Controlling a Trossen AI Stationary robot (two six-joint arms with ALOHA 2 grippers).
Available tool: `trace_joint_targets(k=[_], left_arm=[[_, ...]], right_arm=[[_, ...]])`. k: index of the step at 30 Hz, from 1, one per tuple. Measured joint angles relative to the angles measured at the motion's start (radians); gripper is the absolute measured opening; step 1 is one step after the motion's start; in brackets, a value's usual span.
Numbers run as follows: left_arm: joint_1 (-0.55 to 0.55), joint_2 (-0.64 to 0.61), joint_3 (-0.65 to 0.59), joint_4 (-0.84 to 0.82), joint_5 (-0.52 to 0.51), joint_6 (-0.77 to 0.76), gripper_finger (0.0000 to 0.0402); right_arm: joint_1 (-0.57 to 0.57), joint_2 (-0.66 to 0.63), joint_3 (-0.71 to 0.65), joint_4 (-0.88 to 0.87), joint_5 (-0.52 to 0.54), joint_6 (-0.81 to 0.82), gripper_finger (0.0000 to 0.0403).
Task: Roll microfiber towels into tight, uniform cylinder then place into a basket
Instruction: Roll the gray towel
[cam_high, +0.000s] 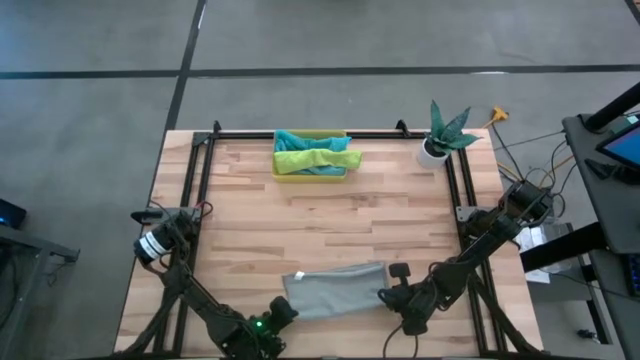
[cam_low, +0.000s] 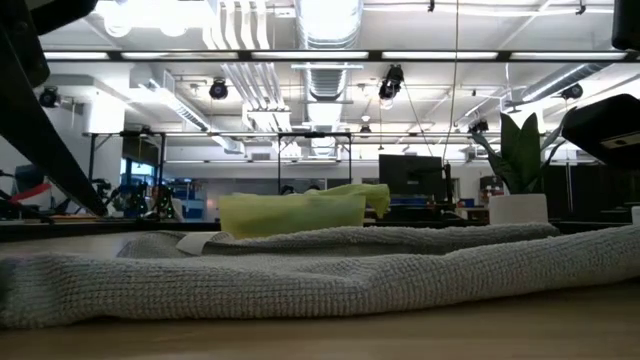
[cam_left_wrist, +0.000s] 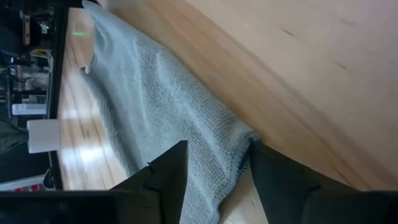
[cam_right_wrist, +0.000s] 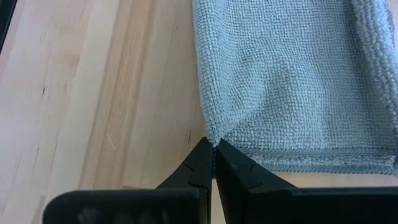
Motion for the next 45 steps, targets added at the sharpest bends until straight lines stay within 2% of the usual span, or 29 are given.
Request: trace_joint_targets(k=[4, 9, 20, 28, 35, 40, 45], left_arm=[[-0.001, 0.001, 0.000, -0.005, 0.004, -0.003, 0.0157], [-0.019, 0.002, 0.011, -0.088, 0.001, -0.008, 0.0157], [-0.006, 0.006, 0.011, -0.036, -0.014, 0.004, 0.0151], [-0.007, 0.006, 0.010, 0.007, -0.016, -0.004, 0.0097], [-0.001, 0.006, 0.002, 0.071, 0.057, -0.014, 0.0056], [-0.001, 0.006, 0.002, 0.071, 0.061, -0.018, 0.0032], [-0.002, 0.007, 0.001, 0.070, 0.059, -0.185, 0.0003]], right_arm=[[0.000, 0.000, 0.000, 0.000, 0.000, 0.000, 0.0009], [0.002, 0.000, 0.000, 0.000, 0.000, 0.000, 0.0009], [0.002, 0.000, 0.000, 0.004, 0.000, 0.000, 0.0009], [0.002, 0.000, 0.000, 0.005, 0.000, 0.000, 0.0009], [0.002, 0.000, 0.000, 0.005, 0.000, -0.001, 0.0009], [0.002, 0.000, 0.000, 0.005, 0.000, -0.027, 0.0009], [0.002, -0.001, 0.000, 0.005, 0.000, -0.056, 0.0009]])
